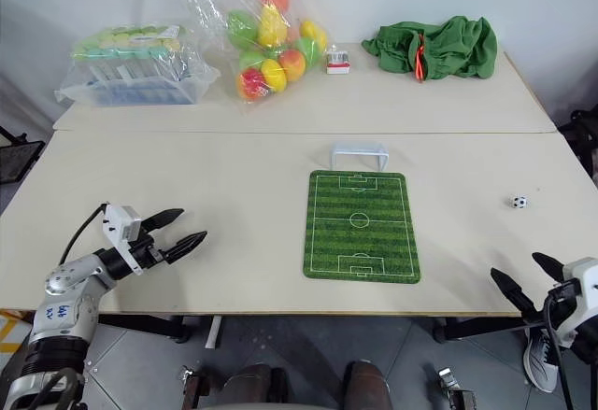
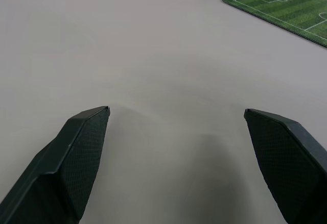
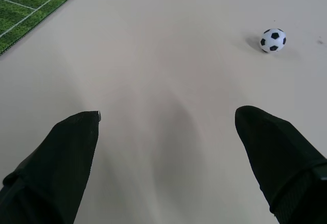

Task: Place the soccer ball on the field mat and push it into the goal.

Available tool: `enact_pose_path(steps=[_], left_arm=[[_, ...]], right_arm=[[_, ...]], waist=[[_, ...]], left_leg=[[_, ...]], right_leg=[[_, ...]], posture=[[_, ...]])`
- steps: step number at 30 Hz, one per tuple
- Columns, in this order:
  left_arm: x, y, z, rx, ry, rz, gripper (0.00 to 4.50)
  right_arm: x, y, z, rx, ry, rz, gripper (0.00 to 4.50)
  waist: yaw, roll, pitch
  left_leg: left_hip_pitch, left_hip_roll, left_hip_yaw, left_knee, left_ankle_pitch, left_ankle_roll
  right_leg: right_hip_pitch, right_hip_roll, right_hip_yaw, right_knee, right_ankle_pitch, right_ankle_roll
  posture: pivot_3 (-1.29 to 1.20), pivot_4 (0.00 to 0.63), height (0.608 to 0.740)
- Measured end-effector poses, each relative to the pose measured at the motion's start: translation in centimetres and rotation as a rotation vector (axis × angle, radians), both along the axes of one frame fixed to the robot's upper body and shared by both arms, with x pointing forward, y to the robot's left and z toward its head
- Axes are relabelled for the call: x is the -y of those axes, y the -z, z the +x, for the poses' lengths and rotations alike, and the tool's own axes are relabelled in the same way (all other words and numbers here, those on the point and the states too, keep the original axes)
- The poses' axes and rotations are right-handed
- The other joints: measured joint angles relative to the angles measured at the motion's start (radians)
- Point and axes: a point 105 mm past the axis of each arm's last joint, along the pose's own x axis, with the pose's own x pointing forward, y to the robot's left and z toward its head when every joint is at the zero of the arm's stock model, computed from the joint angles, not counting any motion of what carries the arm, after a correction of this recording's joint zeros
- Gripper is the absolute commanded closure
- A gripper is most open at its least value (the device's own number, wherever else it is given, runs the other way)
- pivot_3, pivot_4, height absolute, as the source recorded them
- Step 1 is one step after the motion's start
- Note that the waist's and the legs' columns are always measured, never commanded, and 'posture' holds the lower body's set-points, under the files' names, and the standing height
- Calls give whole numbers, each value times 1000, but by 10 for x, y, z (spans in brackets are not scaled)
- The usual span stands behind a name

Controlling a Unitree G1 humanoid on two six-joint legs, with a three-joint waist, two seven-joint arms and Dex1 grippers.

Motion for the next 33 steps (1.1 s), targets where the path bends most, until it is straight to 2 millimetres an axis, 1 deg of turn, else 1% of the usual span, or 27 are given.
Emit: enact_pose_path(steps=[7, 12, 14, 17, 21, 22, 23, 25, 27, 31, 33], left_arm=[[0, -3, 4, -8, -17, -15, 0], [1, -4, 4, -12, -15, -26, 0], [5, -9, 4, -1, 3, -23, 0], [20, -15, 5, 15, 54, -20, 0], [51, -26, 6, 56, 165, -59, 0], [57, -29, 6, 69, 190, -62, 0], [64, -33, 8, 85, 211, -69, 0], [77, -40, 9, 114, 254, -68, 0], [86, -44, 10, 130, 280, -69, 0], [90, -44, 6, 136, 293, -64, 0], [92, -42, 2, 137, 296, -65, 0]], right_arm=[[0, 3, 0, 8, 37, 27, 46], [-1, -3, 6, 34, 45, 26, 46], [-1, -14, 19, 80, 66, 35, 46], [-1, -33, 39, 150, 94, 50, 46], [7, -52, 72, 196, 144, 67, 46], [7, -54, 80, 204, 151, 71, 46], [11, -55, 91, 206, 172, 79, 46], [17, -53, 107, 195, 205, 79, 46], [24, -45, 116, 168, 236, 78, 46], [32, -25, 127, 110, 286, 90, 46], [35, -18, 129, 93, 311, 100, 46]], waist=[[0, 0, 0], [-1, -1, 1], [-5, -2, 2], [-4, -3, 2], [-2, -4, 3], [-1, -4, 3], [-2, -4, 3], [-1, -4, 3], [-1, -4, 3], [-5, -4, 3], [-7, -3, 4]], left_leg=[[0, 0, 0, 0, 0, 0], [0, 0, 0, 0, 0, 0], [0, 1, 2, 1, 0, 0], [0, 0, 2, 2, 0, 0], [-1, 0, 3, 2, 0, 0], [-1, 1, 2, 3, 0, 0], [-1, 0, 3, 3, 0, 0], [-2, 0, 3, 3, 0, 0], [-2, 0, 3, 2, 0, 0], [-2, 0, 3, 1, 0, 0], [-3, 0, 3, 0, 0, 0]], right_leg=[[0, 0, 0, 0, 0, 0], [0, 0, 0, 1, 0, 0], [-1, 0, 1, 1, 0, 0], [-1, 0, 2, 2, 0, 0], [-2, 0, 2, 3, 0, 0], [-1, 1, 2, 3, 0, 0], [-1, 1, 2, 3, 0, 0], [-1, 1, 2, 3, 0, 1], [-1, 1, 1, 2, 1, 1], [-2, 1, 0, 2, 1, 1], [-2, 1, 0, 2, 1, 1]], posture=[[0, 150, 740], [0, 150, 740], [0, 150, 740], [0, 150, 740], [0, 150, 740], [0, 150, 740], [0, 150, 740], [0, 150, 740], [0, 150, 740], [0, 150, 740], [0, 150, 740]])
